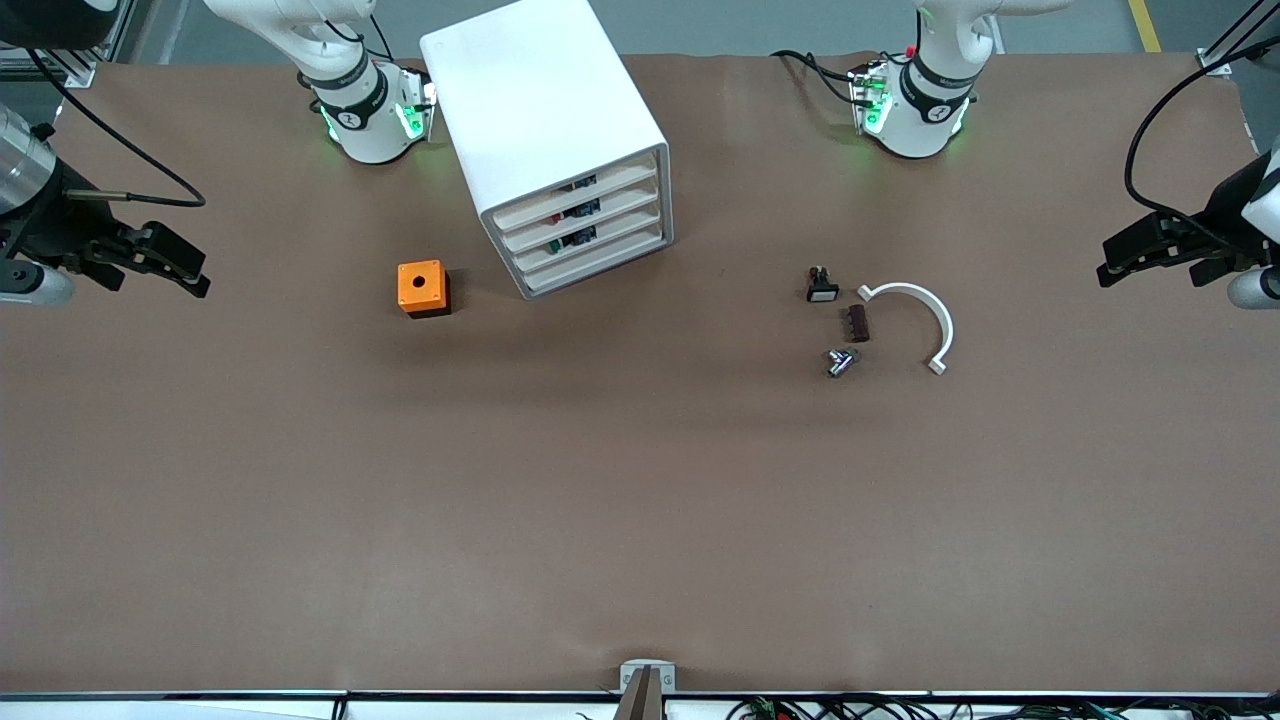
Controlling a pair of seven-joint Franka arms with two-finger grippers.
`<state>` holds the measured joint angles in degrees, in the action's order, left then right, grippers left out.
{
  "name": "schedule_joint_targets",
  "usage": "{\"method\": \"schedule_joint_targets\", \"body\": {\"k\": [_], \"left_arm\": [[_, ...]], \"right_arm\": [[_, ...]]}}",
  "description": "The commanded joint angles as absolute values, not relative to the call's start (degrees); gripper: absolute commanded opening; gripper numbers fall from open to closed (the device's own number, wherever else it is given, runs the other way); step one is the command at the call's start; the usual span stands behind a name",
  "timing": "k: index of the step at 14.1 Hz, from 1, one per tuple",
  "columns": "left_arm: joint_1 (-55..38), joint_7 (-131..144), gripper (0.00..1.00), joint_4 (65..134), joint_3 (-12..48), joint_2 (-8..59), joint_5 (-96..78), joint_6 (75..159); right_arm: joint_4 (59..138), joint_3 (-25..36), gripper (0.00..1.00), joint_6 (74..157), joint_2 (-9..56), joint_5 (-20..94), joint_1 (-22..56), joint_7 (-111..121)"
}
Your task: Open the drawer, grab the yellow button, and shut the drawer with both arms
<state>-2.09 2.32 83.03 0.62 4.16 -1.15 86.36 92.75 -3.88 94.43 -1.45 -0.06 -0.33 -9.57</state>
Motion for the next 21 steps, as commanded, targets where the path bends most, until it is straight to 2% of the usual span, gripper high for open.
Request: {"method": "schedule_joint_targets", "body": {"k": [1, 7, 13, 16, 21], "left_arm": [[-2.1, 2.1, 1.0, 83.0, 0.5, 3.8, -1.1, 85.5], [-2.0, 2.3, 1.0, 83.2, 0.4, 6.2, -1.1, 85.5], [-5.5, 13.5, 1.0, 83.2, 2.5, 17.3, -5.1, 85.9], [-6.3, 22.5, 1.0, 83.4, 4.2, 19.9, -10.6, 85.8], [-14.9, 40.1, 1.0, 83.1, 5.1, 22.9, -11.1, 85.6]], "right_arm": [[92.3, -4.0, 1.0, 93.6, -1.9, 0.0, -0.7, -9.9], [92.5, -4.0, 1.0, 94.0, -2.0, -0.3, -0.8, -9.7], [92.7, -3.9, 1.0, 92.8, -2.0, -0.3, -0.6, -10.5], [92.8, -4.1, 1.0, 92.0, -2.0, 0.3, -0.2, -15.3], [92.8, -4.2, 1.0, 90.4, -2.0, 0.8, 3.5, -28.9]]}}
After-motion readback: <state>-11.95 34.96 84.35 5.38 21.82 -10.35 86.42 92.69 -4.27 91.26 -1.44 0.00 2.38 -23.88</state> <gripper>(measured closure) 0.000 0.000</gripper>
